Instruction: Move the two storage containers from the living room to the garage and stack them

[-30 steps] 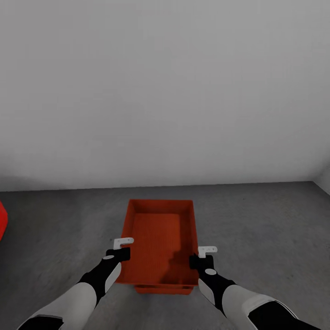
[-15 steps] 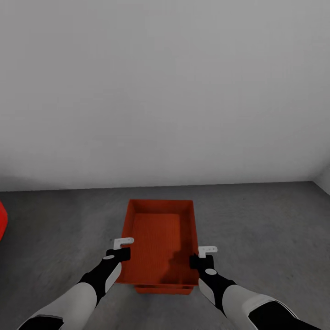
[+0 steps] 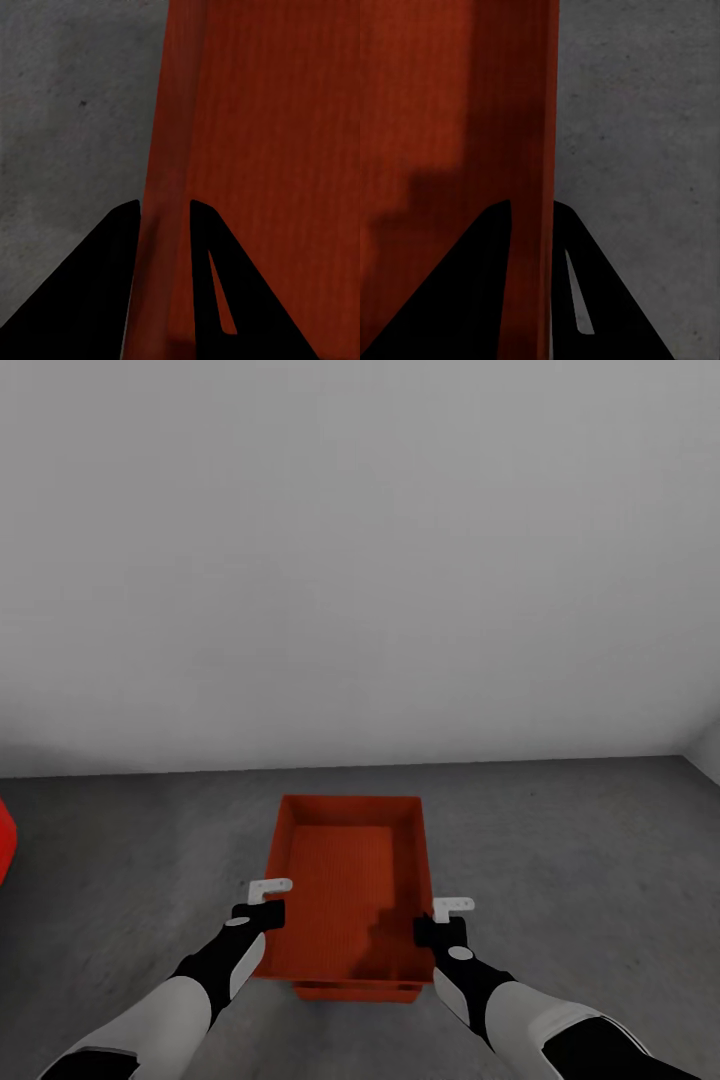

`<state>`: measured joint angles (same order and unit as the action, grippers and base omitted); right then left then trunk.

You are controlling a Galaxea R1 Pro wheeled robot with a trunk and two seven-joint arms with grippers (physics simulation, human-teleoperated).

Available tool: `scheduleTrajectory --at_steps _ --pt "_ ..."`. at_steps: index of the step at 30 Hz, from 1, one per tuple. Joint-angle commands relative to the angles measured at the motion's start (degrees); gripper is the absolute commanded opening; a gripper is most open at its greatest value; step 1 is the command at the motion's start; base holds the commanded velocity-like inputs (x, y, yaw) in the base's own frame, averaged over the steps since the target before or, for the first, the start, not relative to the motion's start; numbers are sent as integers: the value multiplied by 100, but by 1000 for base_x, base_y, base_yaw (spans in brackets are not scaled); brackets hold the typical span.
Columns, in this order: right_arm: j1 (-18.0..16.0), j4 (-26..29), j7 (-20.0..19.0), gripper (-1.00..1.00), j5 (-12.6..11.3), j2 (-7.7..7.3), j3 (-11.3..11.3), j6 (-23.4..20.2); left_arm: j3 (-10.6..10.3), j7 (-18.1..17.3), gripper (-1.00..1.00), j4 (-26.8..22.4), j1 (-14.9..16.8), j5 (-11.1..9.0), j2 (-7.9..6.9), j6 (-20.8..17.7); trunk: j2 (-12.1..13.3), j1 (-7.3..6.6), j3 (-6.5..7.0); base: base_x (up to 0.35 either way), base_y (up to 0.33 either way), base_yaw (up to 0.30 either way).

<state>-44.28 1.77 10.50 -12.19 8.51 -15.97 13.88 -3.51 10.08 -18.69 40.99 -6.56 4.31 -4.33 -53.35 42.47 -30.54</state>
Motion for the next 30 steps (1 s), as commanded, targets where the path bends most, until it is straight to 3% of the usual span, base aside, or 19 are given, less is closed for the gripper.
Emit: scheduleTrajectory --at_steps 1,17,30 --pt "-2 -185 75 -100 -126 -429 164 41 175 556 -100 -30 7 49 -8 -41 -4 0 -5 0 0 0" --pt "-2 -185 75 -100 -125 -433 164 45 184 552 -100 -38 5 22 18 -48 -4 0 -5 0 0 0" --pt "-2 -185 142 -100 -126 -437 164 36 184 554 -100 -39 7 23 28 -50 -525 286 -293 0 0 26"
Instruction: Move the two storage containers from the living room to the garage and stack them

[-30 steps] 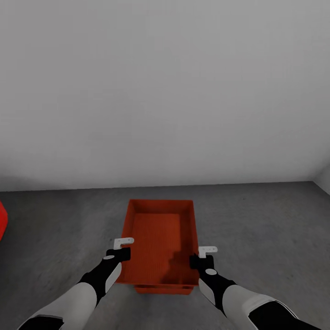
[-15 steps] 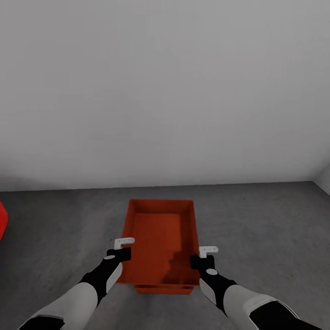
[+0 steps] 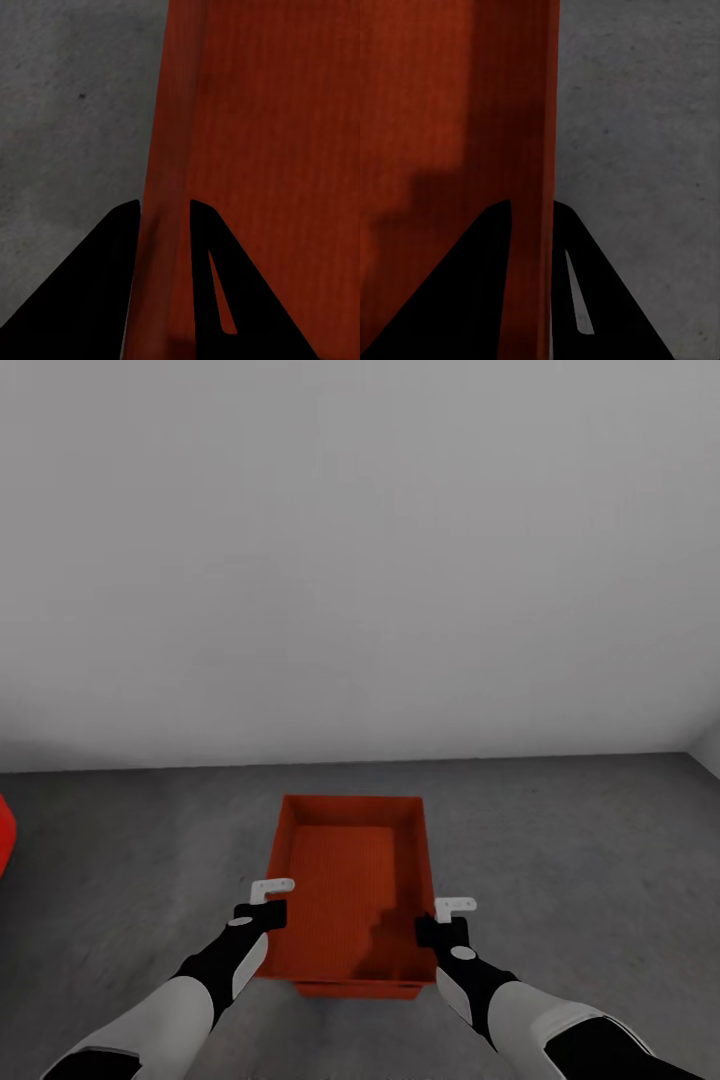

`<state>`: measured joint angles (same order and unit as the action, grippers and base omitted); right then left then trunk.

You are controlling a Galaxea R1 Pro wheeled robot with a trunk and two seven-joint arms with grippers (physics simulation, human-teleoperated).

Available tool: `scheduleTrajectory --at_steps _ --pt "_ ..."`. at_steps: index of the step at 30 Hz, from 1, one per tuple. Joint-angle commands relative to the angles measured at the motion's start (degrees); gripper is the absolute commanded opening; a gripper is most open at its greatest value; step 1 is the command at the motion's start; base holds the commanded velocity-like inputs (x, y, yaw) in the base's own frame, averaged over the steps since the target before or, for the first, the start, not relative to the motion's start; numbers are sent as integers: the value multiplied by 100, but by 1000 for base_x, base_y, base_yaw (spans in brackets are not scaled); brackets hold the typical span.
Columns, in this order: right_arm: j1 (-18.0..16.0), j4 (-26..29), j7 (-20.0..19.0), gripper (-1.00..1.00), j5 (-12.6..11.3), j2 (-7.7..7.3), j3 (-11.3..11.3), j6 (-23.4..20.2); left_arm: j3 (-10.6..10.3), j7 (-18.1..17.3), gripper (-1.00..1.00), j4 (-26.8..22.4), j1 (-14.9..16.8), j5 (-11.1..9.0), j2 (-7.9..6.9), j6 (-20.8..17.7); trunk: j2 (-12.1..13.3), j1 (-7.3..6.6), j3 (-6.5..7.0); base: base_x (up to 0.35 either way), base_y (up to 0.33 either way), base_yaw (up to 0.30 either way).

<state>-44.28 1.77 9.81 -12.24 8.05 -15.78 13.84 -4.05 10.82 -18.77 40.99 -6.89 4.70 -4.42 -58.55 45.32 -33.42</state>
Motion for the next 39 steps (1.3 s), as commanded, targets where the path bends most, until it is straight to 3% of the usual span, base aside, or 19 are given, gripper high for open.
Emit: scheduleTrajectory --at_steps 1,39 --pt "-1 -186 212 -100 -121 -392 146 40 238 481 -100 -30 6 56 -12 -41 -45 23 -32 0 0 60" --pt "-1 -186 267 -100 -121 -392 146 39 238 478 -100 -30 6 56 -4 -41 -1569 857 -753 0 0 6"
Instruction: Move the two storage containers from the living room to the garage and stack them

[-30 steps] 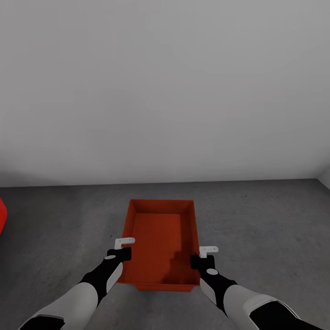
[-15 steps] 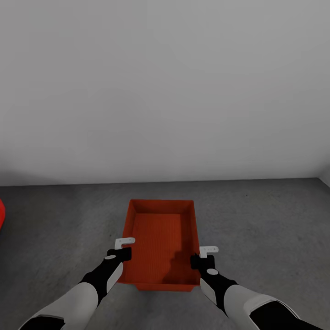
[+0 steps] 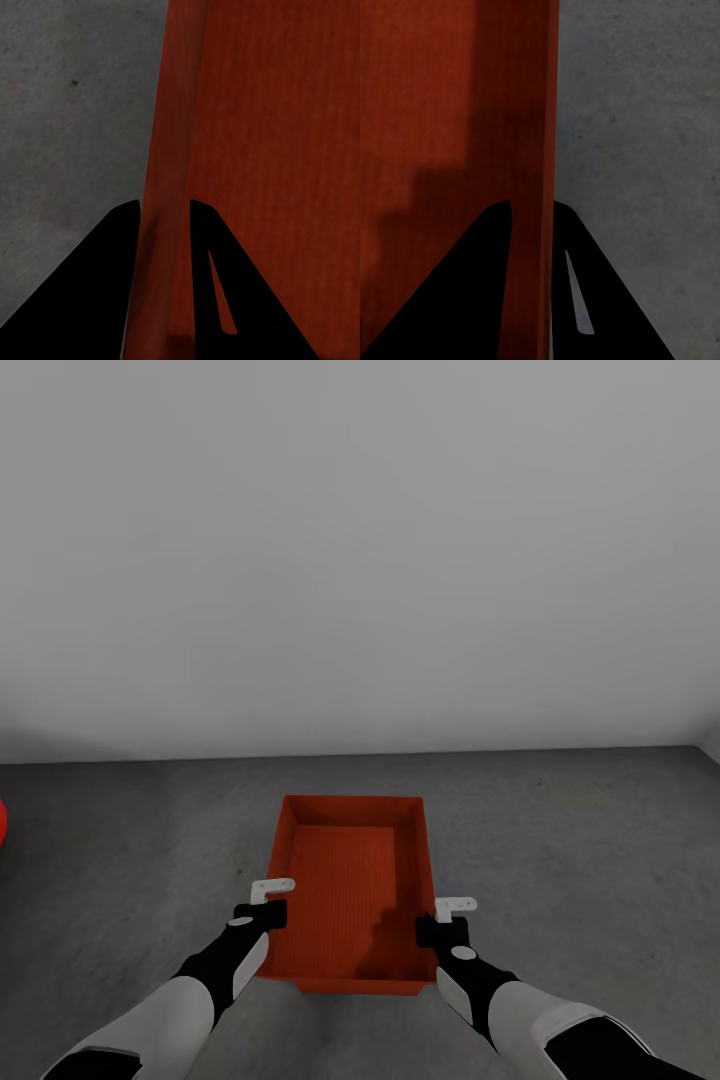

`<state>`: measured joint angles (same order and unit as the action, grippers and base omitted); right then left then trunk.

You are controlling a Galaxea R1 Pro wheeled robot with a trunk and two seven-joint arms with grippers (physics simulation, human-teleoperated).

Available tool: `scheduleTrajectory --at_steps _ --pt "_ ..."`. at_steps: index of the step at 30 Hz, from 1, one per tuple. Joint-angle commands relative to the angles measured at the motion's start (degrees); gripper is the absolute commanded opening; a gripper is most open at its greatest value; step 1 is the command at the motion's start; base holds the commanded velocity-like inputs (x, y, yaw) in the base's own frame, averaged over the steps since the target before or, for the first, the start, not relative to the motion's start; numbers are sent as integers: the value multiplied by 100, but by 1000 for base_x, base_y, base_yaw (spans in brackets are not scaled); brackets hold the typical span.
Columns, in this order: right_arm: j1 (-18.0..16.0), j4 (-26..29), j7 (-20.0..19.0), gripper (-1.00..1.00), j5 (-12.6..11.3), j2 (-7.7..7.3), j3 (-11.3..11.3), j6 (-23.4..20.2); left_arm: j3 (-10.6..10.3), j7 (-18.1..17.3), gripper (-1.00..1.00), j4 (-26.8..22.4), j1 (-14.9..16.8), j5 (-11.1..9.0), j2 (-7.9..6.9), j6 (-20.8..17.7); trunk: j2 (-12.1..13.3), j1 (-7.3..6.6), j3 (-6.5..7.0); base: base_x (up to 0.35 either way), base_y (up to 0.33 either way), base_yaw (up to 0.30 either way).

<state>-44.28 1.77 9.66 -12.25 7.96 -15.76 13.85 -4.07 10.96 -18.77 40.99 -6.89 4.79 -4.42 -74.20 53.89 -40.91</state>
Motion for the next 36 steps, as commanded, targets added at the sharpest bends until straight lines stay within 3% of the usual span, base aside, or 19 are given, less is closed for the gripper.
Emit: scheduleTrajectory --at_steps 1,12,36 --pt "-1 -186 281 -100 -120 -383 143 39 240 466 -100 -31 6 56 -13 -41 -44 22 -22 0 0 0" --pt "-1 -186 290 -100 -113 -383 143 40 240 467 -100 -31 7 64 -13 -41 -485 264 -220 0 0 0" --pt "-1 -186 299 -100 -111 -383 143 39 240 461 -100 -32 6 56 -4 -41 -485 264 -220 0 0 0"
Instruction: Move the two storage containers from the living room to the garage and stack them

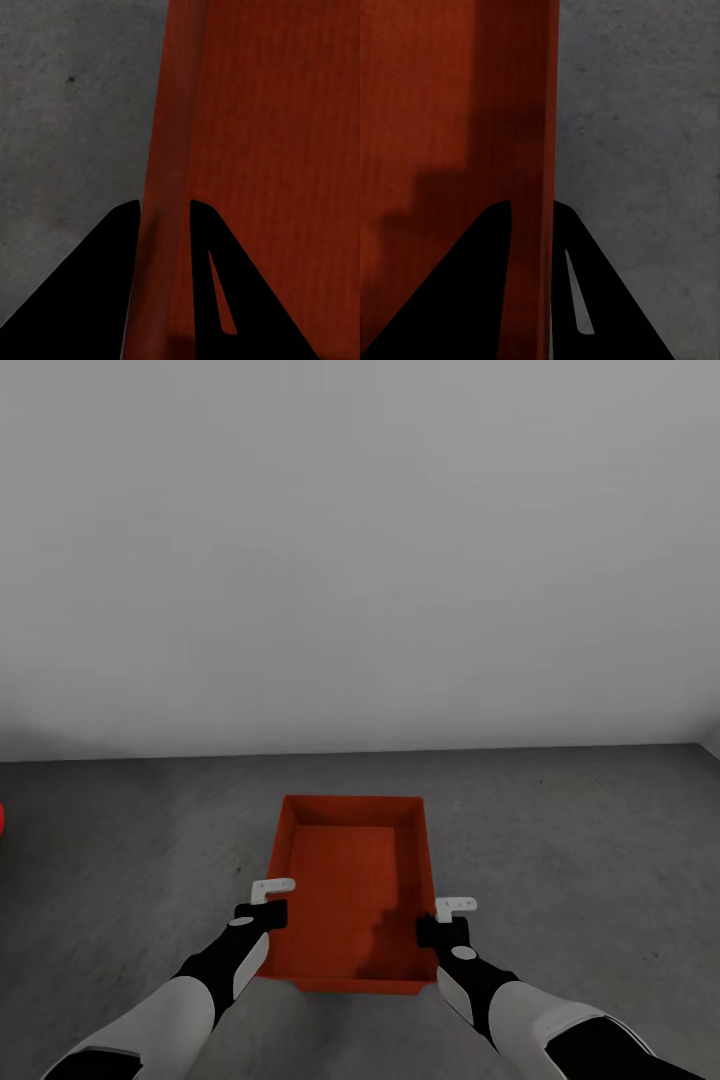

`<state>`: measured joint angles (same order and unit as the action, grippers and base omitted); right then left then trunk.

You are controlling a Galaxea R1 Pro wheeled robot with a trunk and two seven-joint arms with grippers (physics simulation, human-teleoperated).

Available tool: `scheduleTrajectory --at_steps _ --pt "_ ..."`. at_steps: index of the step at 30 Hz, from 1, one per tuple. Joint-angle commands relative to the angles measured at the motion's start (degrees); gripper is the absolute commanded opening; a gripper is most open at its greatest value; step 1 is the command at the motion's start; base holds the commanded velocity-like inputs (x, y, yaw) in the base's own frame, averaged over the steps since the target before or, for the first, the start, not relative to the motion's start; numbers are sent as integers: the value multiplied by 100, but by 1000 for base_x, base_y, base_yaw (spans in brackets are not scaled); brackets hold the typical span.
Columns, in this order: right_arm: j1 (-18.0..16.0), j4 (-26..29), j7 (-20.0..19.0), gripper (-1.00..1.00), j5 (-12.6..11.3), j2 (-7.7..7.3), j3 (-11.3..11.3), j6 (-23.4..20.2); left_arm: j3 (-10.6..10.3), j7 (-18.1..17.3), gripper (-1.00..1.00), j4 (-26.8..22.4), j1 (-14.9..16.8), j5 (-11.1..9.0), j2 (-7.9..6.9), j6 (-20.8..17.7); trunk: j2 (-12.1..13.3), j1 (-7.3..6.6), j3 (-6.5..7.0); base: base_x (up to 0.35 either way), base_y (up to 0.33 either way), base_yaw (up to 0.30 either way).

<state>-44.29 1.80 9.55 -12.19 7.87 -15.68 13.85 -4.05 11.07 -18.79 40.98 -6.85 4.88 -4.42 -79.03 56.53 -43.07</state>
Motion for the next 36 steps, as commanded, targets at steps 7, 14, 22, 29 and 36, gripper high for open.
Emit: scheduleTrajectory --at_steps 7,14,22,29,36 --pt "0 -189 311 -100 -117 -374 136 39 238 448 -100 -30 7 52 -13 -42 -2 0 -4 54 0 0" --pt "-1 -189 304 -100 -118 -374 136 39 238 448 -100 -28 7 52 -13 -42 -2 0 -4 26 0 0" --pt "-1 -189 302 -100 -118 -374 136 39 238 448 -100 -28 8 52 -21 -42 -2 0 -4 1 0 0" --pt "-1 -189 302 -100 -117 -374 136 39 238 448 -100 -28 6 52 -14 -42 -2 0 -27 0 0 0" --pt "-1 -189 301 -100 -117 -374 136 39 238 451 -100 -28 7 52 -13 -42 -2 0 -86 0 0 0"
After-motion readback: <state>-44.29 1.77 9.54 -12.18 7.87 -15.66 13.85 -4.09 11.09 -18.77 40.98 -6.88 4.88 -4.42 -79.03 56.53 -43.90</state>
